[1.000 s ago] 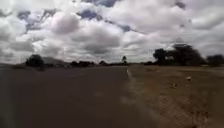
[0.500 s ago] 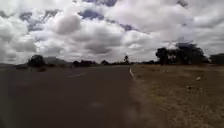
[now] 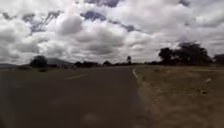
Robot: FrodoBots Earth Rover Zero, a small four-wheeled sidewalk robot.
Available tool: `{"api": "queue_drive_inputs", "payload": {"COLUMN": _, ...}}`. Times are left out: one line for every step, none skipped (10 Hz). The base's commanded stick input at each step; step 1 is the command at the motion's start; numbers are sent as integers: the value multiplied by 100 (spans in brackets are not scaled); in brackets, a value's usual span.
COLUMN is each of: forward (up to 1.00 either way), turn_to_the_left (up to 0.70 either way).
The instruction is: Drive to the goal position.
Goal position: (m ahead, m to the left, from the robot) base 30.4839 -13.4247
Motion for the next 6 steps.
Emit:
{"api": "queue_drive_inputs", "payload": {"forward": 85, "turn_to_the_left": 0}}
{"api": "queue_drive_inputs", "payload": {"forward": 85, "turn_to_the_left": 0}}
{"api": "queue_drive_inputs", "payload": {"forward": 85, "turn_to_the_left": 0}}
{"api": "queue_drive_inputs", "payload": {"forward": 85, "turn_to_the_left": 0}}
{"api": "queue_drive_inputs", "payload": {"forward": 85, "turn_to_the_left": 0}}
{"api": "queue_drive_inputs", "payload": {"forward": 85, "turn_to_the_left": -5}}
